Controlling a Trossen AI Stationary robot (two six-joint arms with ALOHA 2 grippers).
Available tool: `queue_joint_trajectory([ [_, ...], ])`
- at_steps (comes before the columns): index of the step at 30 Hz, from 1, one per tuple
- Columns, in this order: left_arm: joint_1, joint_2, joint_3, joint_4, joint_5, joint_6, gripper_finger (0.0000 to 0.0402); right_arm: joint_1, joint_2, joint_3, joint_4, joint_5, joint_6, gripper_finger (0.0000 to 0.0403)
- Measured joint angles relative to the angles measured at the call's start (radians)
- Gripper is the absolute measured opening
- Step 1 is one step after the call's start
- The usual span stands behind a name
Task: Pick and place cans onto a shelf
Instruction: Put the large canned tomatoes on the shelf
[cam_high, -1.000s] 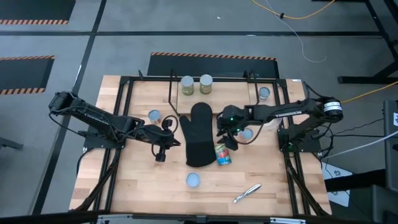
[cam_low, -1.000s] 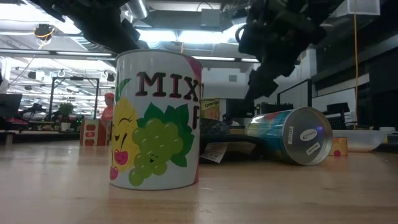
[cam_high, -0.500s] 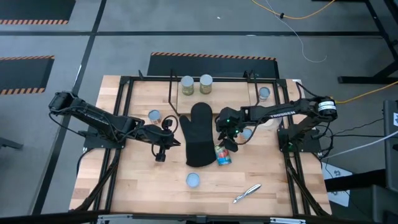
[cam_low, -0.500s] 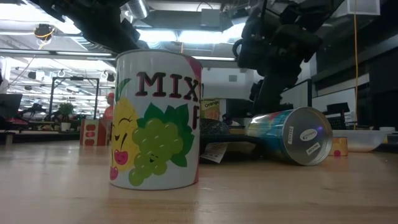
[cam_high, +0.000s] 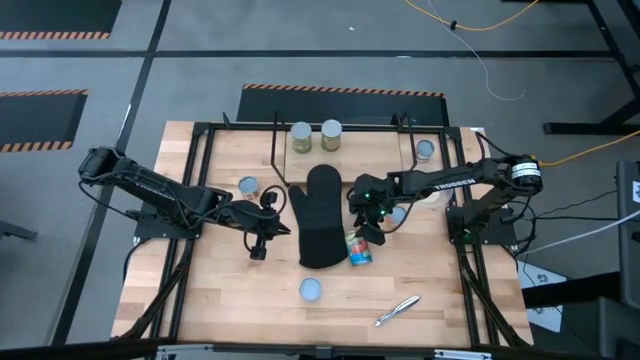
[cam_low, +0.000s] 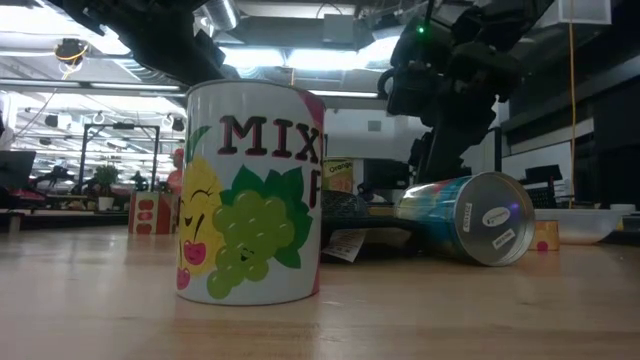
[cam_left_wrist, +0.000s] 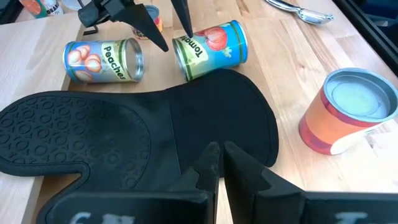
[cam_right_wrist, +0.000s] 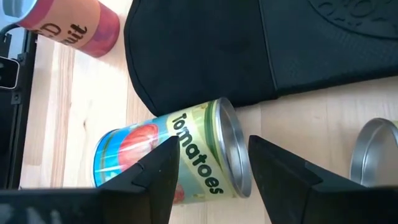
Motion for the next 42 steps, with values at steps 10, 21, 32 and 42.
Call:
queue_joint_trajectory([
  [10,0.0,0.0,0.0,0.0,0.0,0.0,0.0014,0.0,0.0,0.0,-0.005,-0.006,0.001,0.0167],
  [21,0.0,0.0,0.0,0.0,0.0,0.0,0.0014,0.0,0.021,0.0,-0.029,-0.033,0.001,0.0162],
  [32,0.0,0.0,0.0,-0.003,0.0,0.0,0.0014,0.0,0.033,0.0,-0.023,-0.067,-0.028,0.0153],
  [42,0.0,0.0,0.0,-0.002,0.0,0.0,0.0014,0.001,0.033,0.0,-0.027,-0.074,-0.041,0.0074],
])
